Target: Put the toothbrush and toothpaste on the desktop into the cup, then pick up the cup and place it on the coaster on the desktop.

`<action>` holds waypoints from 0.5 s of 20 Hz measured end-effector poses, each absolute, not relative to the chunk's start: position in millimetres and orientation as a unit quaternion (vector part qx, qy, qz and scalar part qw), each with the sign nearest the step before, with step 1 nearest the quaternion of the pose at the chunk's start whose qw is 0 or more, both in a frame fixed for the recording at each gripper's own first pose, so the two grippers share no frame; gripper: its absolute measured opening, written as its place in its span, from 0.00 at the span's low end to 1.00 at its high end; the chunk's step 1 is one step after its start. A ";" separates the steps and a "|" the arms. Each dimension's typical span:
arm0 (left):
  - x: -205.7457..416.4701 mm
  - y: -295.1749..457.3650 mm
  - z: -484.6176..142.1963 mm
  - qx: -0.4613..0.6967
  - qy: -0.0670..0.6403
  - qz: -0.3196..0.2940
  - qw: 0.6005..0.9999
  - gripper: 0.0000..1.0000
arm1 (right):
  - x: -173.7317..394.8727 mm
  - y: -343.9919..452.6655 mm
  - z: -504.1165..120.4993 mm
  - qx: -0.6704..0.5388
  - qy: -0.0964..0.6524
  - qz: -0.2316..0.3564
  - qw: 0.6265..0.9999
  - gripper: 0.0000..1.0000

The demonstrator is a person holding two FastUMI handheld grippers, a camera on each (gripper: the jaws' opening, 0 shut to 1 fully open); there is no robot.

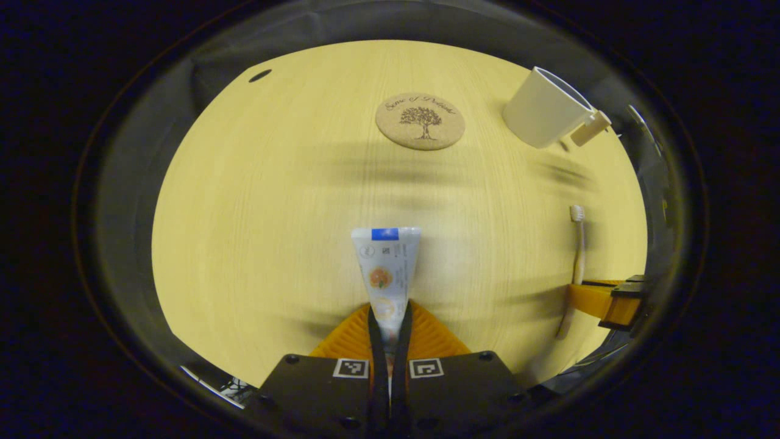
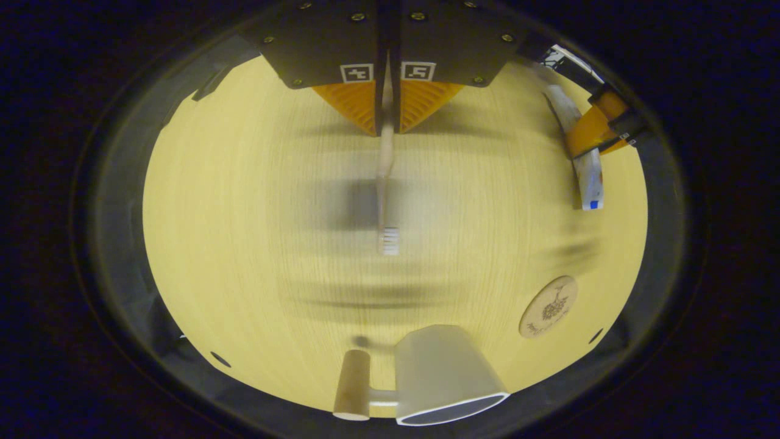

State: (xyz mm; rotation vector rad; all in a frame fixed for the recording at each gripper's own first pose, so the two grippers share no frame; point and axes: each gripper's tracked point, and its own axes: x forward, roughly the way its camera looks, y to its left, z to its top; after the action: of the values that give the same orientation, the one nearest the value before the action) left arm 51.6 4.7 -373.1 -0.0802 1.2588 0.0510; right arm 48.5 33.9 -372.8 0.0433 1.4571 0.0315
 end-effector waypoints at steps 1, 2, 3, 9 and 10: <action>49.6 5.3 -369.8 -0.037 0.593 0.025 0.804 0.10 | 48.5 34.0 -372.7 0.024 0.663 0.014 0.748 0.02; 50.6 5.2 -363.4 -0.038 0.589 0.026 0.807 0.10 | 49.1 34.2 -372.4 0.028 0.661 0.014 0.750 0.02; 49.8 5.2 -357.1 -0.037 0.589 0.026 0.807 0.10 | 48.6 34.2 -372.3 0.032 0.658 0.015 0.752 0.02; 50.1 11.2 -310.1 -0.041 0.575 0.031 0.817 0.10 | 45.4 36.0 -362.5 0.070 0.643 0.020 0.763 0.02; 50.1 11.2 -310.1 -0.041 0.575 0.031 0.817 0.10 | 46.7 36.1 -358.2 0.077 0.638 0.020 0.766 0.02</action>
State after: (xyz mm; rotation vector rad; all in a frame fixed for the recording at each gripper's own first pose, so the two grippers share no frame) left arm 50.1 11.2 -310.1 -0.0878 1.2258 0.0658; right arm 46.7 36.1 -358.2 0.1663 1.3855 0.0441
